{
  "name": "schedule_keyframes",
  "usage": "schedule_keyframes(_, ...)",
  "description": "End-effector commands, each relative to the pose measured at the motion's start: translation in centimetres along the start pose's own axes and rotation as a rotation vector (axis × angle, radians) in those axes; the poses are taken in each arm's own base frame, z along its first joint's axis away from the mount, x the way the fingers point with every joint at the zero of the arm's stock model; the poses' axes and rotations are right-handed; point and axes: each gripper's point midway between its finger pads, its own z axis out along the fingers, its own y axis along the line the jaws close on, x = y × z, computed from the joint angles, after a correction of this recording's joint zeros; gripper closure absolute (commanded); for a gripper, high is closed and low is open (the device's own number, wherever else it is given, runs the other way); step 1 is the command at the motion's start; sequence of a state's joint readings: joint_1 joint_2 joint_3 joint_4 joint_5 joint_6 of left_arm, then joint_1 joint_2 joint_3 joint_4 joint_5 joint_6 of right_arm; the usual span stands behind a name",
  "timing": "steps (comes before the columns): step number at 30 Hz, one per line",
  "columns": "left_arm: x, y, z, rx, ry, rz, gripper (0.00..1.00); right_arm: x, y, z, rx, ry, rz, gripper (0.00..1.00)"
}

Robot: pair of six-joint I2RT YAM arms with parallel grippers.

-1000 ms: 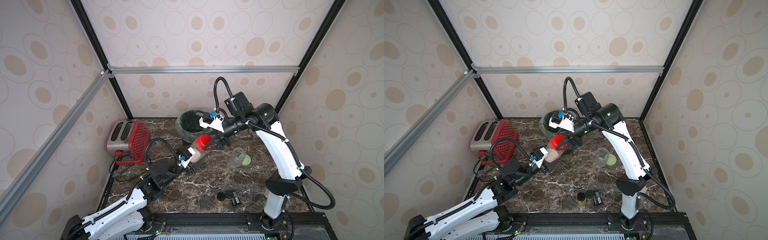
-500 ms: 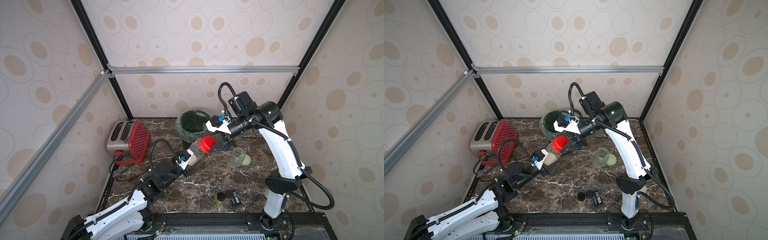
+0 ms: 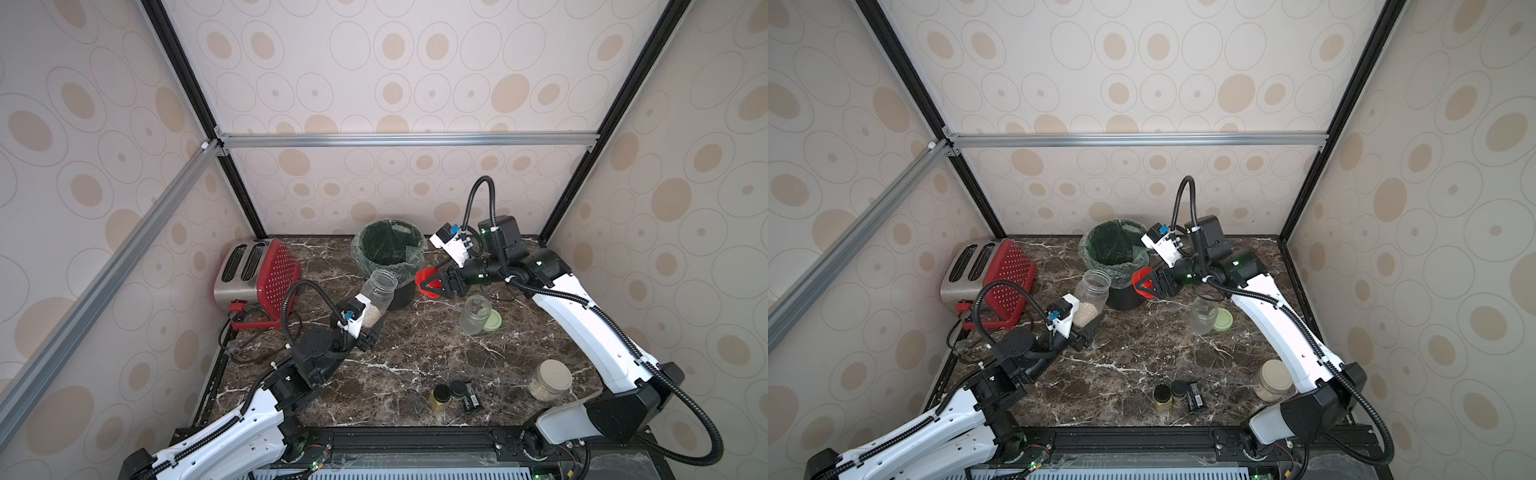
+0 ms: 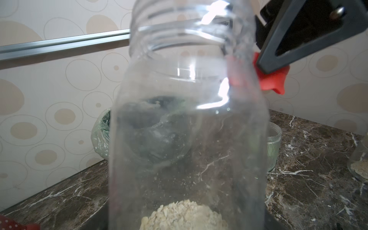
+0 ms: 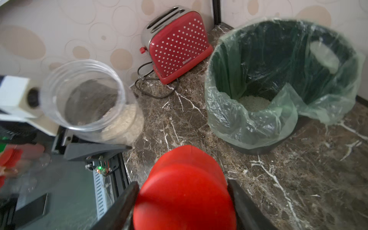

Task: Empty expired oatmeal from jars
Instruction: Place the lid at the center of the board.

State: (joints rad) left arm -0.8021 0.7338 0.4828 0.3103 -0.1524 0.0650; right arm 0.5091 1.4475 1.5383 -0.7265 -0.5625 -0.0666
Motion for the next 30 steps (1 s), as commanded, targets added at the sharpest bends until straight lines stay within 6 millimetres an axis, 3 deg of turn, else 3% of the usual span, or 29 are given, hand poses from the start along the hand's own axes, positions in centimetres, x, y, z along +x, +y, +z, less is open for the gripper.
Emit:
schedule_keyframes(1,-0.8,0.9,-0.6,-0.036,-0.025,-0.033,0.67,3.3,-3.4,3.2,0.094,0.044,0.163,0.58)
schedule_keyframes(6,-1.5,0.8,-0.7,-0.028,-0.032,-0.026,0.66,9.4,-5.5,7.1,0.115,0.199,0.245,0.59)
schedule_keyframes(10,-1.1,0.4,-0.2,-0.011,-0.033,-0.068,0.66,12.7,-7.3,9.0,0.174,0.282,0.293,0.56)
schedule_keyframes(14,-0.6,0.1,0.1,0.000,-0.025,-0.079,0.66,14.6,-8.6,10.1,0.211,0.289,0.309,0.51)
schedule_keyframes(23,-1.6,0.2,0.3,-0.002,-0.029,-0.044,0.66,17.8,-10.0,12.8,0.213,0.339,0.354,0.39)
schedule_keyframes(30,-1.3,0.1,0.6,-0.001,-0.014,-0.038,0.65,19.0,-10.7,13.8,0.220,0.359,0.366,0.26)
